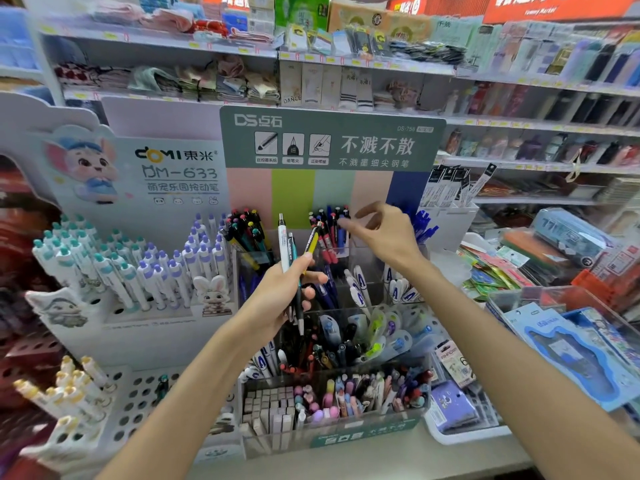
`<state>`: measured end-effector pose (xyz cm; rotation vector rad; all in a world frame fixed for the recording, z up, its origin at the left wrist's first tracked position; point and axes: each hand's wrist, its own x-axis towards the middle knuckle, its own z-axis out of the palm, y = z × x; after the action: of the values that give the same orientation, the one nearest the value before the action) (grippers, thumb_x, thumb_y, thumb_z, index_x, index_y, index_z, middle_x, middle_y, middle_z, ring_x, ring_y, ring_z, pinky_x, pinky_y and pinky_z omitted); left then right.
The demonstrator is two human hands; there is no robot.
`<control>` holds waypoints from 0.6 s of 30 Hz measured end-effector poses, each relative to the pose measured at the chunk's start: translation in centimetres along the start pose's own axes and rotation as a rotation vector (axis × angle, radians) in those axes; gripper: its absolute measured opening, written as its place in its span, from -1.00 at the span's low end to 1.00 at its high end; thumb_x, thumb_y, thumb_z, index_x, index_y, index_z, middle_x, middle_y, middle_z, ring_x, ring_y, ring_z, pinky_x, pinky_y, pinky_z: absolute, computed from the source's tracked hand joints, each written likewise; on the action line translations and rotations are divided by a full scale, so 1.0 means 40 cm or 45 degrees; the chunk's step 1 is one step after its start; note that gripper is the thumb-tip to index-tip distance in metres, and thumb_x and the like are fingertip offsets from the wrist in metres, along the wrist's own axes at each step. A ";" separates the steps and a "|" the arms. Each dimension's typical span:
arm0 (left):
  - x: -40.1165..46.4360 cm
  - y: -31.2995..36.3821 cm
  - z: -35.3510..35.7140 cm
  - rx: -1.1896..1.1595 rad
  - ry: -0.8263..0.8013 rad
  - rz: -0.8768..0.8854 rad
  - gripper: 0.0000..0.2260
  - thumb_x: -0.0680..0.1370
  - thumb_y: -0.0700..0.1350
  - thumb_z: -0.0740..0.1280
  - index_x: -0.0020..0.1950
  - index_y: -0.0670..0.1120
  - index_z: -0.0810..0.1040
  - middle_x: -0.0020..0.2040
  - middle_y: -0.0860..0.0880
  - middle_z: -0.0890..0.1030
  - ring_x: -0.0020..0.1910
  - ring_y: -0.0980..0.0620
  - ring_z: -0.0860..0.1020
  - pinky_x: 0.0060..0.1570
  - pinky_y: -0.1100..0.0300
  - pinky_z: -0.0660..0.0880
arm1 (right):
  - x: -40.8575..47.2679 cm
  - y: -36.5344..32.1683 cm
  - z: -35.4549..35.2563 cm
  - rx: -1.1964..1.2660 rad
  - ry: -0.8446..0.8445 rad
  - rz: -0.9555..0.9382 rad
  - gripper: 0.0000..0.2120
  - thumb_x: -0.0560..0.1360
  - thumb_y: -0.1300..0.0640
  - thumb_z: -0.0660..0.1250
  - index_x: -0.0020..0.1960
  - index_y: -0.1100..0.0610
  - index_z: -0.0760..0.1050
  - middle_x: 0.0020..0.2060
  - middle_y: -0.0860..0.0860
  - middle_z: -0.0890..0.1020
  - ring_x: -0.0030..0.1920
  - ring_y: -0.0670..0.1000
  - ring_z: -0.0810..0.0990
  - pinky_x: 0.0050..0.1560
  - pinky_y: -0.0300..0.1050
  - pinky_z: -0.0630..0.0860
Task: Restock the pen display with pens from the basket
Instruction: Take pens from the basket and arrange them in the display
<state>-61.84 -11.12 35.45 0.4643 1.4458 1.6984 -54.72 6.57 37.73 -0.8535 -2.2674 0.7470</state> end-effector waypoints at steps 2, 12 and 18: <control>-0.002 -0.002 0.006 0.062 -0.021 0.025 -0.81 0.63 0.00 0.20 0.08 -0.10 0.49 -0.33 0.06 0.64 -0.52 0.16 0.45 -0.49 0.31 0.42 | -0.022 -0.032 -0.019 0.213 -0.051 0.087 -0.52 0.41 -0.27 0.35 0.05 0.12 0.58 -0.27 -0.06 0.61 -0.30 -0.11 0.56 -0.25 -0.21 0.50; 0.025 -0.016 0.030 0.229 -0.028 0.221 -0.73 0.67 -0.01 0.08 0.17 -0.01 0.55 0.10 0.08 0.64 0.16 0.13 0.56 0.19 0.17 0.49 | -0.031 -0.042 -0.143 0.701 0.122 0.184 -0.85 0.57 0.19 0.27 0.02 0.23 0.58 -0.23 0.03 0.65 -0.26 -0.12 0.62 -0.31 -0.37 0.52; 0.031 -0.012 0.019 0.140 -0.064 0.117 -0.74 0.67 -0.02 0.09 0.01 -0.03 0.56 -0.41 0.07 0.37 -0.54 0.18 0.29 -0.51 0.33 0.36 | 0.028 0.028 -0.073 -0.063 0.197 -0.060 -0.83 0.55 0.16 0.29 -0.01 0.21 0.63 -0.15 0.14 0.68 -0.13 0.13 0.64 -0.11 -0.12 0.49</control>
<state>-61.83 -9.68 34.89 0.6377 1.5069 1.6725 -52.99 8.91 39.28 -0.8476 -2.1682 0.5853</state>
